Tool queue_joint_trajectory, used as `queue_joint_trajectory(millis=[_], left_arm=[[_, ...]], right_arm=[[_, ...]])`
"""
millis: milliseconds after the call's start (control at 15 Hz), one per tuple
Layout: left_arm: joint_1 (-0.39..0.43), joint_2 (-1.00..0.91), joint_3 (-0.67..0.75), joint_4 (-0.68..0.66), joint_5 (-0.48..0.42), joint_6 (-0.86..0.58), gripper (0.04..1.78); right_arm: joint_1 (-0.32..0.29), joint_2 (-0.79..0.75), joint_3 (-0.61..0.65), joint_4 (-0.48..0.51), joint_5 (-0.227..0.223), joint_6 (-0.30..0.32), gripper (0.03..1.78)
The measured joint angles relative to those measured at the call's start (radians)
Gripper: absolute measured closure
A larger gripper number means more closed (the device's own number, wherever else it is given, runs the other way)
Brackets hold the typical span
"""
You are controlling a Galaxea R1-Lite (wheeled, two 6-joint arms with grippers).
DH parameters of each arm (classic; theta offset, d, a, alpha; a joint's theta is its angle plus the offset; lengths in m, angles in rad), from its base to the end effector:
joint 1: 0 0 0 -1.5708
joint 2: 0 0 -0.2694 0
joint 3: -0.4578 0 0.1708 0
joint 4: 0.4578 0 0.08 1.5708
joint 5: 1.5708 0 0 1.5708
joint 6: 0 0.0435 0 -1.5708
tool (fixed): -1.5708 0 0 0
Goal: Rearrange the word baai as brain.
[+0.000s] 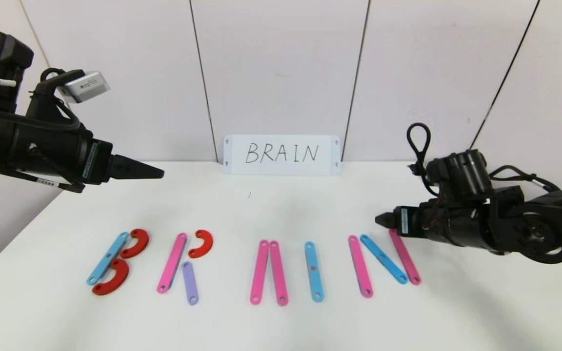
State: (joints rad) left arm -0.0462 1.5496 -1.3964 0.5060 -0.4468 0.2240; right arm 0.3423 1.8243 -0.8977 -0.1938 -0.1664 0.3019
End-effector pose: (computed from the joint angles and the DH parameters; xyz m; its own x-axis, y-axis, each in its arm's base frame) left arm 0.2503 -0.0304 0.2475 0.6922 -0.4645 -0.5524 0.5092 0.8567 -0.0824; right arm 0.2956 0.0977 0.1014 0.7461 0.0900 -0.6597 -0.0180 0.9932 0.1152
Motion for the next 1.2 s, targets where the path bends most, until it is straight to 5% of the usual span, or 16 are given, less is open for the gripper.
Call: queue_joint_trajectory(millis=[667,1200], left_arm=[[0.023,-0.087,0.085,-0.003,0.02,-0.011,0.09],[0.127,-0.347,0.393,-0.073,0.02,-0.004,0.09]], right_arm=[[0.012,-0.121,-0.013,0.004,0.009,-0.082,0.08],[0.025,-0.365,0.137,0.007,-0.001,-0.082,0.08]])
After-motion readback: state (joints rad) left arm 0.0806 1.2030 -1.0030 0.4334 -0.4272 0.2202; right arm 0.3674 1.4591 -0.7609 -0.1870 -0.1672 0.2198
